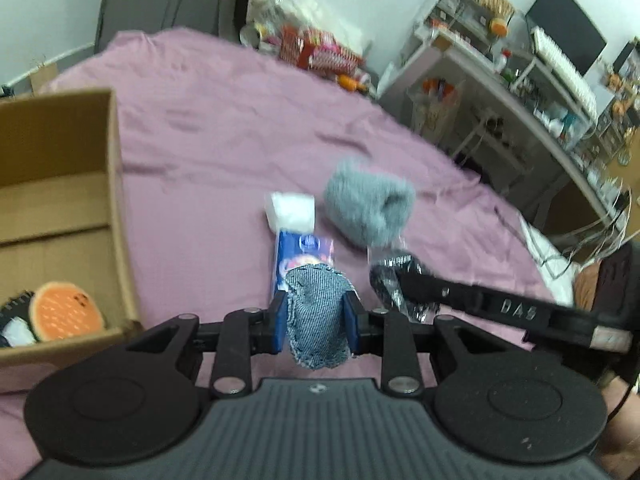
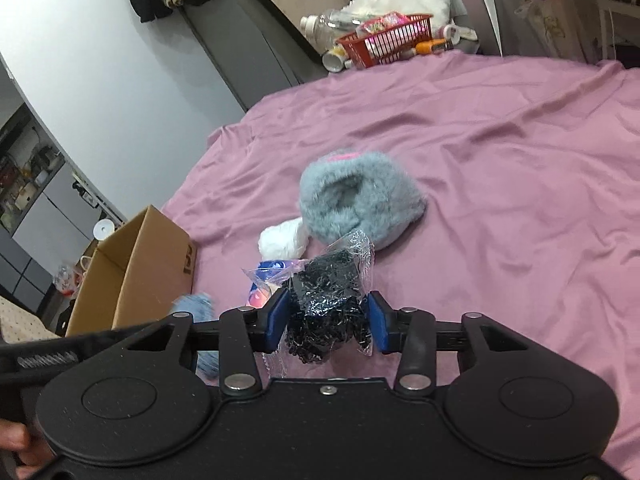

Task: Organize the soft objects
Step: 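Carry the denim patch into the box and open the left gripper while the right drops the bead bag in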

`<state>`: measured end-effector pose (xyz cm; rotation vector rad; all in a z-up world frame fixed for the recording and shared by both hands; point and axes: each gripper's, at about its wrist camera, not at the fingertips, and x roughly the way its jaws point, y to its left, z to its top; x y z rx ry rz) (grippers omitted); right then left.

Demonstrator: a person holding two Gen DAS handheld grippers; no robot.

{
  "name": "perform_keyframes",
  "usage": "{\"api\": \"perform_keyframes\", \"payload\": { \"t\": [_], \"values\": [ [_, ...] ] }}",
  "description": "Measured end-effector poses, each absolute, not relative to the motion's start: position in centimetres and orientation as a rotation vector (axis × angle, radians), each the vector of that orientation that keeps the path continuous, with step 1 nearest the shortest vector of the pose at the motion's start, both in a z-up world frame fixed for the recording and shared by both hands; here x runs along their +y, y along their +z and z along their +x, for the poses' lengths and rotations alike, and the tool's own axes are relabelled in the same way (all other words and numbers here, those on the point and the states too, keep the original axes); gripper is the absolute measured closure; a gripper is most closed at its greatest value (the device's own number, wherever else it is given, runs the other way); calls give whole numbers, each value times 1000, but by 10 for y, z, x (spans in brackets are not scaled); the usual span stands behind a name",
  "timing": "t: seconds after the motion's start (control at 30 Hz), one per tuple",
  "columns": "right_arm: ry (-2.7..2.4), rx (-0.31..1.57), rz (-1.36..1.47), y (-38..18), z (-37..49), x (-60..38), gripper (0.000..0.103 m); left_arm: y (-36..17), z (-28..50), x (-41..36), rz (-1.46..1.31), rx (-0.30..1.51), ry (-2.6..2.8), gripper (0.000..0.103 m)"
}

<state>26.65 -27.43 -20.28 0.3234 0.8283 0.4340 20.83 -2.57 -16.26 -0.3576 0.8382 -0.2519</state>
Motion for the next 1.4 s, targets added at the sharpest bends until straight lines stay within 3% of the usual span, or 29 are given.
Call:
{"api": "perform_keyframes", "payload": {
  "t": [0.53,1.4],
  "values": [
    [550,713,298,-147,250,-219,61,-108,170,47,-409,697,-95,75],
    [671,659,252,-121,231,-123,61,-106,130,139,-488,645,36,75]
  ]
}}
